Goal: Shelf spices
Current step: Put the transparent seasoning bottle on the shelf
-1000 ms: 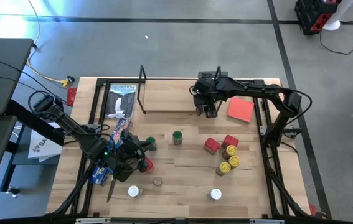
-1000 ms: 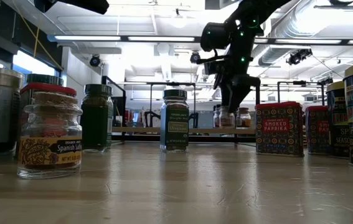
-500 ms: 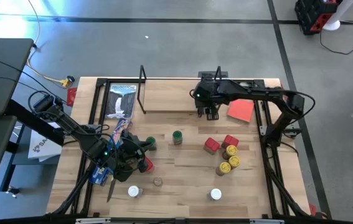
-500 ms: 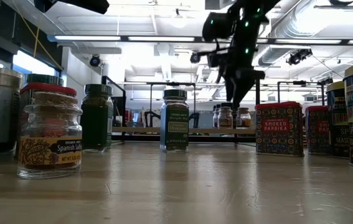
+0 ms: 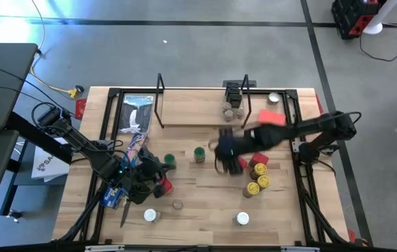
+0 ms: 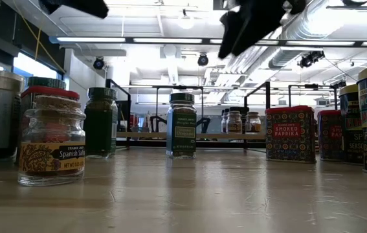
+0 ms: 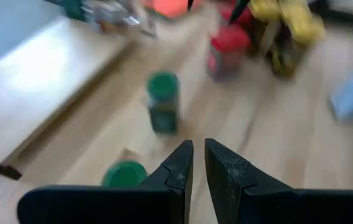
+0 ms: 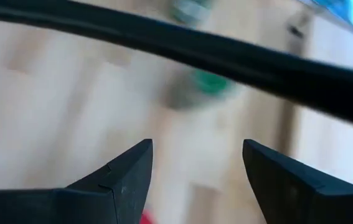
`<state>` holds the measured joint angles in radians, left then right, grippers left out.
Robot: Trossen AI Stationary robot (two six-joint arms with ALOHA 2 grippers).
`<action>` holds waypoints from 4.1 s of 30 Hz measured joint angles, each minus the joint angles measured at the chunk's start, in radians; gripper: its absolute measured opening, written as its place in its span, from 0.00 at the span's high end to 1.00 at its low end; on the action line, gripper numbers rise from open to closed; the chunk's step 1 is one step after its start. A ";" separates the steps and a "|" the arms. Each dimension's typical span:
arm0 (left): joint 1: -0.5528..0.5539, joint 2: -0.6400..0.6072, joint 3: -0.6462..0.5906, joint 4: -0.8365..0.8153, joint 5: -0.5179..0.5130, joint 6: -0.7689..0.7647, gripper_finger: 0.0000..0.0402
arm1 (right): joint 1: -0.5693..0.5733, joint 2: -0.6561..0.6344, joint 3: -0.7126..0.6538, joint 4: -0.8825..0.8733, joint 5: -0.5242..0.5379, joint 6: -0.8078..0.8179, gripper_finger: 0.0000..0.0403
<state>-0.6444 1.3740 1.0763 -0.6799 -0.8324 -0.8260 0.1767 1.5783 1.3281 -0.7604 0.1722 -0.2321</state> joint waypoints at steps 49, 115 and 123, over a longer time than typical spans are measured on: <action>0.155 0.483 0.201 0.034 0.607 0.708 0.31 | 0.532 0.000 -0.001 -0.252 0.568 0.677 0.40; 0.407 0.797 0.761 -0.771 0.936 0.696 0.55 | 0.538 0.000 -0.002 -0.245 0.589 0.703 0.40; 0.410 0.967 0.928 -0.868 0.934 0.716 0.53 | 0.538 0.000 -0.002 -0.250 0.589 0.703 0.40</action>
<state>-0.2348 2.3412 2.0039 -1.5477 0.1013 -0.1104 0.7143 1.5784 1.3266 -1.0100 0.7616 0.4710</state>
